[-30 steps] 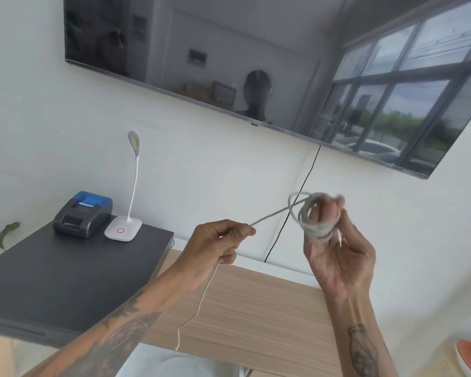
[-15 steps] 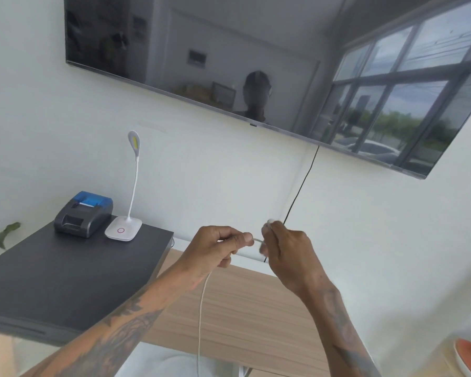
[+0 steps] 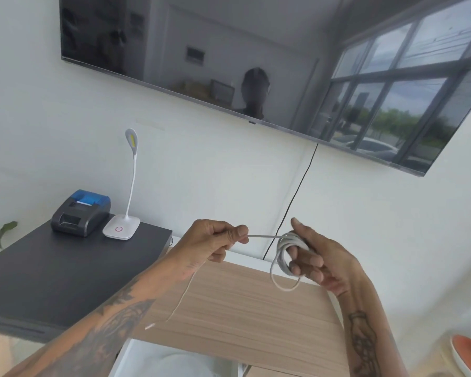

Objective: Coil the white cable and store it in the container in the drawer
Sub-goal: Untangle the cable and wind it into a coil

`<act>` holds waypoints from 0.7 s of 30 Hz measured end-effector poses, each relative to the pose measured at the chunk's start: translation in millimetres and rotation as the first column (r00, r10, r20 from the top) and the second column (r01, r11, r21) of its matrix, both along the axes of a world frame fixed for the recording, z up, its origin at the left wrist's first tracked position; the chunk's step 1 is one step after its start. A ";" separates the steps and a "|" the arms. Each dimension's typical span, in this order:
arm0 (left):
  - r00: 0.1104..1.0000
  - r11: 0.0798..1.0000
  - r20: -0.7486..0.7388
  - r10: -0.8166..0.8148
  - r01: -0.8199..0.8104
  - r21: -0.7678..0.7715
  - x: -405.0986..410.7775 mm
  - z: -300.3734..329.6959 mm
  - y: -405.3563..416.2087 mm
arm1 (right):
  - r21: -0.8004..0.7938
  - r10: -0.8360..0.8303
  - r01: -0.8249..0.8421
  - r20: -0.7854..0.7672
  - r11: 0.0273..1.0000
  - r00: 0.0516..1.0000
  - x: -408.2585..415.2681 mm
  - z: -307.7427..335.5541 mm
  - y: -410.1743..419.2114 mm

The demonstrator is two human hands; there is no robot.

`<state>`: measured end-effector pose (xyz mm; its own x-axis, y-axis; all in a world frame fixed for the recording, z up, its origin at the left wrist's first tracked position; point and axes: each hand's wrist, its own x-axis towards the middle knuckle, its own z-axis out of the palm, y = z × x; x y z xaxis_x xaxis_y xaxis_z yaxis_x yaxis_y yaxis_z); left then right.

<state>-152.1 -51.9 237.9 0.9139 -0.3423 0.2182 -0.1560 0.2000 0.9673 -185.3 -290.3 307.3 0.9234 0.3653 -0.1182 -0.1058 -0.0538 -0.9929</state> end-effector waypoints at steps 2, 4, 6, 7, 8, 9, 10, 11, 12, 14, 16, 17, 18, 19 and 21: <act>1.000 0.999 -0.026 -0.017 0.016 -0.041 0.2 -1.3 -0.5 | 0.217 -0.029 0.051 -0.102 0.975 0.994 -1.5 1.9 -1.6; 0.998 0.997 -0.051 -0.023 0.019 -0.069 -0.2 -3.3 -2.6 | 0.499 0.036 0.051 -0.163 0.865 0.986 -4.9 3.5 1.1; 0.996 0.995 -0.084 -0.015 0.007 -0.095 -0.5 -6.4 -5.0 | 0.778 0.159 -0.018 -0.106 0.628 0.982 -9.0 3.8 5.3; 0.995 0.994 -0.102 -0.010 0.000 -0.106 -0.6 -8.2 -6.0 | 0.870 0.192 -0.060 -0.041 0.490 0.980 -11.7 3.8 8.4; 0.993 0.994 -0.117 -0.006 -0.007 -0.113 -0.7 -10.1 -6.8 | 0.932 0.203 -0.090 0.018 0.350 0.979 -14.3 4.6 11.6; 0.992 0.993 -0.127 -0.002 -0.012 -0.115 -1.0 -12.0 -7.5 | 0.965 0.173 -0.102 0.061 0.243 0.983 -17.2 5.7 13.7; 0.991 0.994 -0.132 0.000 -0.014 -0.112 -1.4 -13.8 -8.1 | 0.977 0.119 -0.118 0.097 0.177 0.988 -17.0 8.2 15.8; 0.991 0.994 -0.133 -0.002 -0.013 -0.106 -2.1 -15.4 -8.8 | 0.972 0.020 -0.136 0.135 0.194 0.991 -15.5 10.4 17.1; 0.992 0.995 -0.130 -0.007 -0.006 -0.099 -3.0 -16.7 -9.7 | 0.934 -0.131 -0.134 0.186 0.331 0.974 -13.4 11.8 20.7; 0.993 0.996 -0.113 -0.031 0.021 -0.086 -5.5 -18.2 -12.0 | 0.649 -0.478 0.115 0.417 0.752 0.773 -9.1 7.8 30.5; 0.995 0.996 -0.087 -0.052 0.046 -0.070 -7.5 -17.0 -14.6 | 0.193 -0.440 0.528 0.806 0.827 0.395 -3.8 -2.9 38.6; 0.996 0.997 -0.074 -0.054 0.049 -0.064 -7.6 -15.4 -15.3 | -0.002 -0.255 0.645 0.917 0.764 0.305 1.0 -10.4 40.1; 0.997 0.997 -0.065 -0.046 0.043 -0.057 -7.7 -13.3 -14.7 | -0.167 -0.085 0.708 0.948 0.686 0.306 4.7 -17.8 40.2; 0.998 0.999 -0.060 -0.030 0.027 -0.043 -7.4 -11.0 -13.0 | -0.303 0.014 0.719 0.926 0.626 0.378 7.1 -23.7 38.9; 0.998 1.000 -0.057 0.007 -0.006 0.010 -7.0 -8.7 -6.9 | -0.527 0.055 0.628 0.789 0.572 0.611 7.4 -31.8 33.2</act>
